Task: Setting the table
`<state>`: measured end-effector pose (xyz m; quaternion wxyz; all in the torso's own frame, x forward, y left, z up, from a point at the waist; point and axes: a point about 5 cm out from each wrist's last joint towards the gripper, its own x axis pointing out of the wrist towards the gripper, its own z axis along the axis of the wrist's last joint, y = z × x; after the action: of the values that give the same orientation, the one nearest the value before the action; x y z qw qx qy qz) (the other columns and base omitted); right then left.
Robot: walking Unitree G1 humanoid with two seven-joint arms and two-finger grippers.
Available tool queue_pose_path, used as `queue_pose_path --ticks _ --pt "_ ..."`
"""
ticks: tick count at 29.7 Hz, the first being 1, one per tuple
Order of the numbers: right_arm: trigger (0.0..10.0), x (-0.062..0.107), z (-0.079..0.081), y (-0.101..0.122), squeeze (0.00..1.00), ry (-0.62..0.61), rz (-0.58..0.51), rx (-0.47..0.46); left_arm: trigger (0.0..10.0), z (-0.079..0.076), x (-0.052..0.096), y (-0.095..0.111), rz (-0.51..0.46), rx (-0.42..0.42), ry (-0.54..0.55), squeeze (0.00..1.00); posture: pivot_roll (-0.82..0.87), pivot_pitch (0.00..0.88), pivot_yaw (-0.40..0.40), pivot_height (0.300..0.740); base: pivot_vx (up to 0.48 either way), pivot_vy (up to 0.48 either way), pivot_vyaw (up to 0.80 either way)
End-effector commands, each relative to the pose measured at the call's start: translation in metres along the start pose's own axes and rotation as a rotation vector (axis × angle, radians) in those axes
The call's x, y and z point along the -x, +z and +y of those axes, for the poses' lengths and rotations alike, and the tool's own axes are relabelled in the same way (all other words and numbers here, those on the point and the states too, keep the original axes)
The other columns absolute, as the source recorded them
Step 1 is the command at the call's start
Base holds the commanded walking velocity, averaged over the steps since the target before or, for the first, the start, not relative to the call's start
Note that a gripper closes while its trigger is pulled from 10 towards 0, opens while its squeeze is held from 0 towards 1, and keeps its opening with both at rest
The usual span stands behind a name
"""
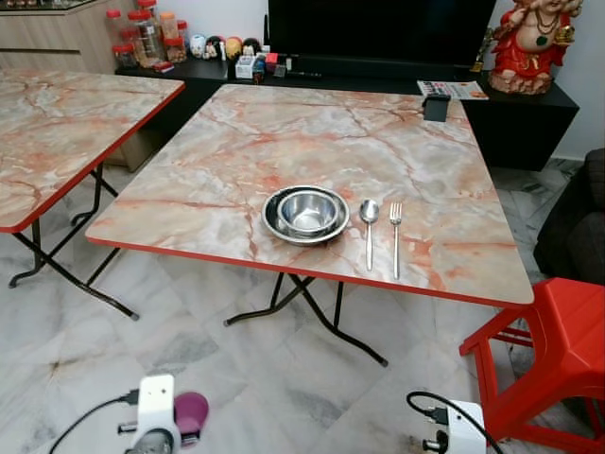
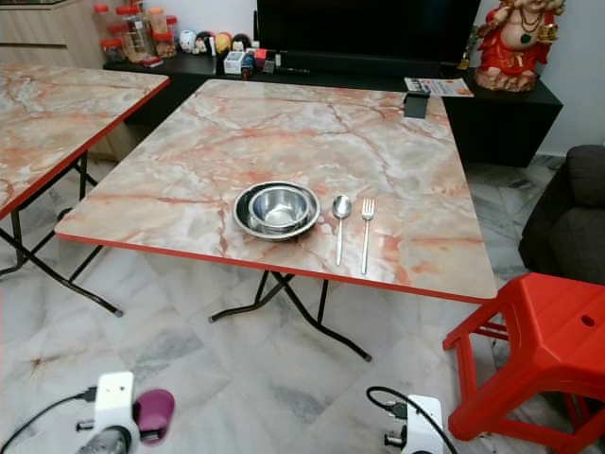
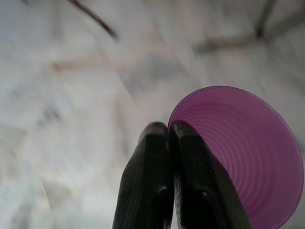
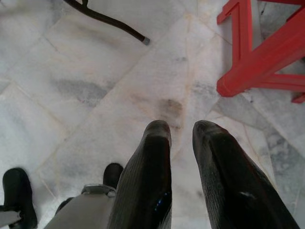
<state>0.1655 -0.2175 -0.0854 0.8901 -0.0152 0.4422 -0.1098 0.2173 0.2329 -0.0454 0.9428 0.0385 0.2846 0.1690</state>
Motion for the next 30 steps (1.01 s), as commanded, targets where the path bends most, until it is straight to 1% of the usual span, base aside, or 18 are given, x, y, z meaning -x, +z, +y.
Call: queue_pose_path --ticks 1,5,6,7,9,10,11,12,13,15,16,21,23,24,25,27,28,30 --pt "10.0 -0.001 -0.004 0.002 0.0 0.003 0.003 0.029 10.0 0.006 0.001 0.006 -0.066 -0.006 0.059 0.0 -0.03 0.0 -0.057 0.74 0.0 0.0 0.0" --pt "10.0 -0.001 -0.004 0.003 0.0 0.004 -0.001 0.026 10.0 0.008 0.002 0.008 -0.096 -0.008 0.088 0.0 -0.03 0.0 -0.062 0.74 0.0 0.0 0.0" --pt "10.0 -0.002 -0.003 0.007 0.0 0.009 -0.01 0.03 10.0 0.017 0.003 0.011 -0.13 0.029 0.184 0.0 -0.01 0.0 -0.081 0.74 0.0 0.0 0.0" --pt "10.0 -0.002 -0.003 0.007 0.0 0.009 -0.01 0.03 10.0 0.017 0.003 0.011 -0.13 0.029 0.184 0.0 -0.01 0.0 -0.081 0.74 0.0 0.0 0.0" --pt "10.0 -0.003 -0.002 0.011 0.0 0.022 -0.017 0.052 10.0 0.028 0.002 0.031 -0.249 -0.031 0.266 0.0 0.0 0.0 -0.093 0.74 0.0 0.0 0.0" --pt "10.0 -0.003 -0.002 0.011 0.0 0.022 -0.017 0.054 10.0 0.03 0.002 0.036 -0.275 -0.042 0.286 0.0 0.0 0.0 -0.094 0.74 0.0 0.0 0.0" --pt "10.0 -0.003 -0.002 0.011 0.0 0.023 -0.017 0.056 10.0 0.032 0.001 0.042 -0.305 -0.034 0.307 0.0 0.0 0.0 -0.095 0.74 0.0 0.0 0.0" --pt "10.0 -0.003 -0.002 0.012 0.0 0.024 -0.016 0.061 10.0 0.038 0.001 0.059 -0.384 -0.028 0.361 0.0 0.01 0.0 -0.096 0.74 0.0 0.0 0.0" --pt "10.0 -0.003 -0.002 0.012 0.0 0.024 -0.016 0.061 10.0 0.038 0.001 0.059 -0.384 -0.028 0.361 0.0 0.01 0.0 -0.096 0.74 0.0 0.0 0.0" --pt "10.0 -0.003 -0.003 0.013 0.0 0.025 -0.018 0.068 10.0 0.042 0.001 0.089 -0.507 -0.016 0.405 0.0 0.01 0.0 -0.093 0.74 0.0 0.0 0.0" --pt "10.0 -0.003 -0.003 0.014 0.0 0.026 -0.019 0.069 10.0 0.042 0.002 0.094 -0.53 -0.014 0.412 0.0 0.01 0.0 -0.093 0.74 0.0 0.0 0.0" --pt "10.0 -0.004 -0.002 0.019 0.0 0.028 -0.035 0.062 10.0 0.04 0.006 0.13 -0.68 -0.008 0.431 0.0 0.0 0.0 -0.082 0.74 0.0 0.0 0.0" --pt "10.0 -0.004 -0.001 0.019 0.0 0.029 -0.037 0.059 10.0 0.041 0.009 0.142 -0.726 0.023 0.434 0.0 -0.01 0.0 -0.077 0.74 0.0 0.0 0.0" --pt "10.0 -0.004 -0.001 0.019 0.0 0.031 -0.037 0.058 10.0 0.038 0.011 0.157 -0.772 0.051 0.4 0.0 0.0 0.0 -0.077 0.74 0.0 0.0 0.0" --pt "10.0 -0.004 0.0 0.018 0.0 0.034 -0.036 0.06 10.0 0.034 0.013 0.17 -0.813 0.046 0.362 0.0 0.0 0.0 -0.077 0.74 0.0 0.0 0.0" --pt "10.0 -0.004 0.002 0.017 0.0 0.037 -0.033 0.065 10.0 0.029 0.015 0.187 -0.867 0.036 0.318 0.0 0.0 0.0 -0.08 0.74 0.0 0.0 0.0" --pt "10.0 -0.004 0.002 0.017 0.0 0.038 -0.03 0.066 10.0 0.026 0.016 0.2 -0.895 0.062 0.283 0.0 0.01 0.0 -0.08 0.74 0.0 0.0 0.0" --pt "10.0 -0.004 0.002 0.016 0.0 0.039 -0.029 0.067 10.0 0.019 0.015 0.22 -0.898 0.161 0.194 0.0 0.01 0.0 -0.081 0.74 0.0 0.0 0.0"
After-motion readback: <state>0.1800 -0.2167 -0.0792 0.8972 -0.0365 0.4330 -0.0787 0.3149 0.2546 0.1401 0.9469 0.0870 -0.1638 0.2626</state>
